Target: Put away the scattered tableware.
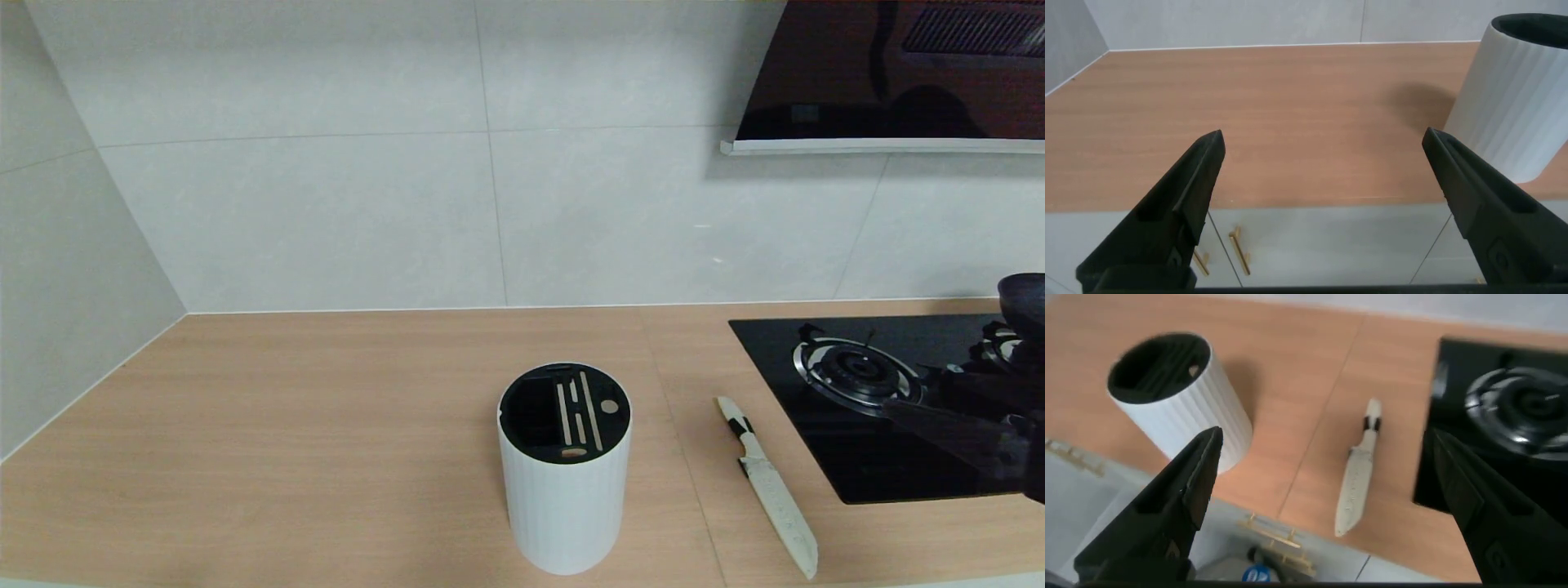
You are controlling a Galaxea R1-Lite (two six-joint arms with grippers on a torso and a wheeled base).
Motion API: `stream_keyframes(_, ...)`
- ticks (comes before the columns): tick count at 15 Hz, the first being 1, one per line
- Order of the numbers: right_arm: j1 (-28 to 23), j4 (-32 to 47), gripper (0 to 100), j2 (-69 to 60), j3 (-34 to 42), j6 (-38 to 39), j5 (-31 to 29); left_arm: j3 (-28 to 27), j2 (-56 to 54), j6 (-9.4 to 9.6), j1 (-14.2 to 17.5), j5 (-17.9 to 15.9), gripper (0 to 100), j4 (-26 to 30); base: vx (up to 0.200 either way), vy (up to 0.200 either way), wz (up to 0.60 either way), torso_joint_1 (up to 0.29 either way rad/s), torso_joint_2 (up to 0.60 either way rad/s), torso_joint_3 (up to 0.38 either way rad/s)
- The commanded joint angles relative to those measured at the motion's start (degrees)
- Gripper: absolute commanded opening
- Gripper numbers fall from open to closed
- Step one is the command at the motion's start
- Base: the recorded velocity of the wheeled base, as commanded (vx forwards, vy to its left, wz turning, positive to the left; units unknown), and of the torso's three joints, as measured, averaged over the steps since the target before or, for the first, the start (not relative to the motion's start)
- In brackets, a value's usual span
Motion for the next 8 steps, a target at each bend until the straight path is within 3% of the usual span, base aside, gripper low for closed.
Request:
stream_keyframes(1,0.52,-3.27,100,10.07,-2.24,0.0,0.04,0.02,0.02,0.0,0.0,-0.02,100,0.01,0.0,0.0,0.0,0.0,0.0,0.0)
stream_keyframes(2,0.52,-8.28,100,14.82,-1.54,0.0,0.04,0.02,0.02,0.0,-0.08,-0.02,100,-0.07,0.0,0.0,0.0,0.0,0.0,0.0)
stream_keyframes(8,0.61,-9.42,100,28.79,-0.93,-0.35,-4.36,0.02,0.02,0.0,0.0,-0.02,100,-0.07,0.0,0.0,0.0,0.0,0.0,0.0)
